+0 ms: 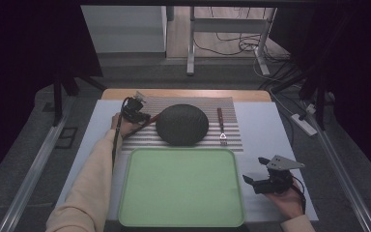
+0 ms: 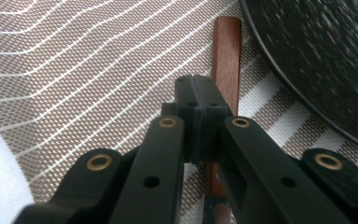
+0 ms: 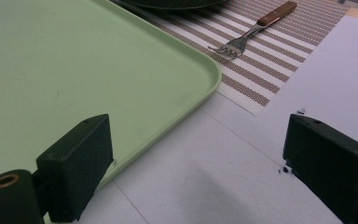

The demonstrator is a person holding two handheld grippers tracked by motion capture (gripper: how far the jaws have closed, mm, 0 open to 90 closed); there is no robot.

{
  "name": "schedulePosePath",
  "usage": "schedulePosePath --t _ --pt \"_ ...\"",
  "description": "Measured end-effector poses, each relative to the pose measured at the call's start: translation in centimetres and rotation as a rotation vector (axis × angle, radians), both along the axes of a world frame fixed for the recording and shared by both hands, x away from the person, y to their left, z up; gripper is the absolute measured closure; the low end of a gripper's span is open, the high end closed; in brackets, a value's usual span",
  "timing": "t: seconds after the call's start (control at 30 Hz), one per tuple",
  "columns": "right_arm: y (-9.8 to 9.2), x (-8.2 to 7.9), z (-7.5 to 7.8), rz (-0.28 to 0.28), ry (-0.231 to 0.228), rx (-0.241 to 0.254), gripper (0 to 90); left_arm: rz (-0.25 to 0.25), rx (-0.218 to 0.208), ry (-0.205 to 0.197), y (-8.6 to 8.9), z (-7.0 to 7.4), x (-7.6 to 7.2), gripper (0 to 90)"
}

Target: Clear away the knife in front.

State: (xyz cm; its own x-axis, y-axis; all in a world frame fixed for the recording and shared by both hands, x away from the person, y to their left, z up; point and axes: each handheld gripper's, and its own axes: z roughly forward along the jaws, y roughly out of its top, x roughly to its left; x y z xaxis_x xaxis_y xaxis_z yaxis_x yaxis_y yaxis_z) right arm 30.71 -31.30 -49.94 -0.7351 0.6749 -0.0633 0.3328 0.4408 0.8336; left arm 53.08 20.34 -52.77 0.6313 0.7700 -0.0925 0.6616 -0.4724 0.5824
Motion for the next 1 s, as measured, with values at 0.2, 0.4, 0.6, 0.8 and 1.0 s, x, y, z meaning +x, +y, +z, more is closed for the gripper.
schedulePosePath --t 0.2,0.4,0.6,0.8,1.0 --pt "0.1 0.1 0.0 0.002 -0.002 -0.003 8.3 0.03 0.009 -0.03 0.2 0.7 -0.4 72.2" --pt "0.2 0.2 0.0 0.01 0.0 0.001 8.3 -0.036 0.071 -0.001 0.7 2.8 -1.1 33.2" --pt "0.3 0.2 0.0 0.017 0.005 -0.004 8.3 -0.077 0.137 0.039 0.7 3.5 -1.6 25.4" --pt "0.4 0.3 -0.1 0.016 0.009 -0.007 8.3 -0.109 0.161 0.068 0.3 3.5 -1.6 26.5" --pt "0.5 0.3 -0.1 0.018 0.013 -0.009 8.3 -0.126 0.201 0.102 -0.4 3.0 -1.3 28.4"
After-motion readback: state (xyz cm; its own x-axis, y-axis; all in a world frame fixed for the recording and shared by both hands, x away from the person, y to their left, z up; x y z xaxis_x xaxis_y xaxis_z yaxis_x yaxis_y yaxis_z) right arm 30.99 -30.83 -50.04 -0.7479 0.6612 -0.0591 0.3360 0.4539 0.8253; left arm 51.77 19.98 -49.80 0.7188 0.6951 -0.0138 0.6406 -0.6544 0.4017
